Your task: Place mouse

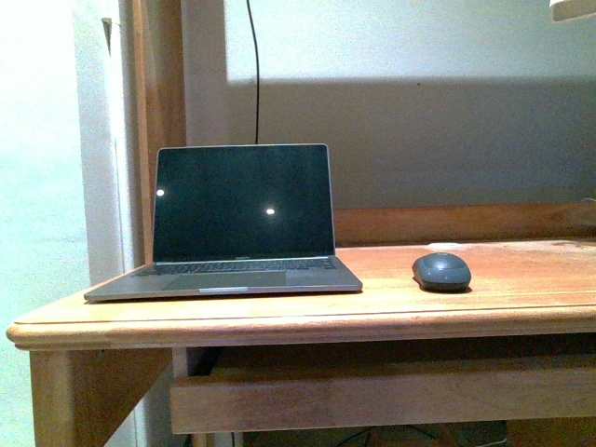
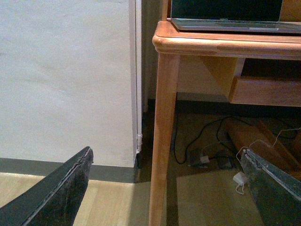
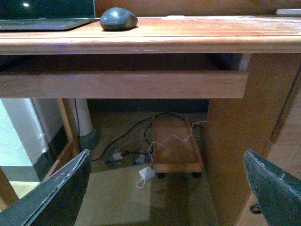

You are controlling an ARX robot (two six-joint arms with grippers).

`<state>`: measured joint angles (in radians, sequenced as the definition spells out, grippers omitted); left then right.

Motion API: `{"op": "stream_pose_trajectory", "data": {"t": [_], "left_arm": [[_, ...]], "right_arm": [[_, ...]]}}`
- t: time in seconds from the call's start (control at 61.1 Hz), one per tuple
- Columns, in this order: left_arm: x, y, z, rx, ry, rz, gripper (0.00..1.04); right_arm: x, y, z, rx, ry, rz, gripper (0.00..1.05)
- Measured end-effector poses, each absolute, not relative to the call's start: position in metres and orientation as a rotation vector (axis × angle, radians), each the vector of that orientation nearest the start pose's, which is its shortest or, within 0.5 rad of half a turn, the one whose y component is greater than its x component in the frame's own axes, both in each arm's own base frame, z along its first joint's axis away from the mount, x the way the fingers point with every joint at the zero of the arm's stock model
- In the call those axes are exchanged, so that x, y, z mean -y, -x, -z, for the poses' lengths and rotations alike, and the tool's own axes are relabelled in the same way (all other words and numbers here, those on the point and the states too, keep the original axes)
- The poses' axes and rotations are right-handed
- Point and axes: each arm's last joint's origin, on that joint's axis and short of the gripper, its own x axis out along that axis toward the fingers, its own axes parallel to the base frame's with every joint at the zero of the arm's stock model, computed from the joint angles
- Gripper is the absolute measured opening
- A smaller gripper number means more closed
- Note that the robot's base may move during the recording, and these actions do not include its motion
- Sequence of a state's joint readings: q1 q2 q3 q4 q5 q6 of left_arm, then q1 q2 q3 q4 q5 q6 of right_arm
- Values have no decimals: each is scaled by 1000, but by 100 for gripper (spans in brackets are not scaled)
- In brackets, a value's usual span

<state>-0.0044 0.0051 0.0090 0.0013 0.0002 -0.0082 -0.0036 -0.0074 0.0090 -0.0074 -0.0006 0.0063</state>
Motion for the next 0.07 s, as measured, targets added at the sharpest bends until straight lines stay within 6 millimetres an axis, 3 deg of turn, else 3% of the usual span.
{"op": "stream_pose_trajectory", "data": {"t": [0.066], "left_arm": [[0,-97,-166,5,8,5,97]], "right_arm": [[0,-97,-166,9,-6,3,97]]}}
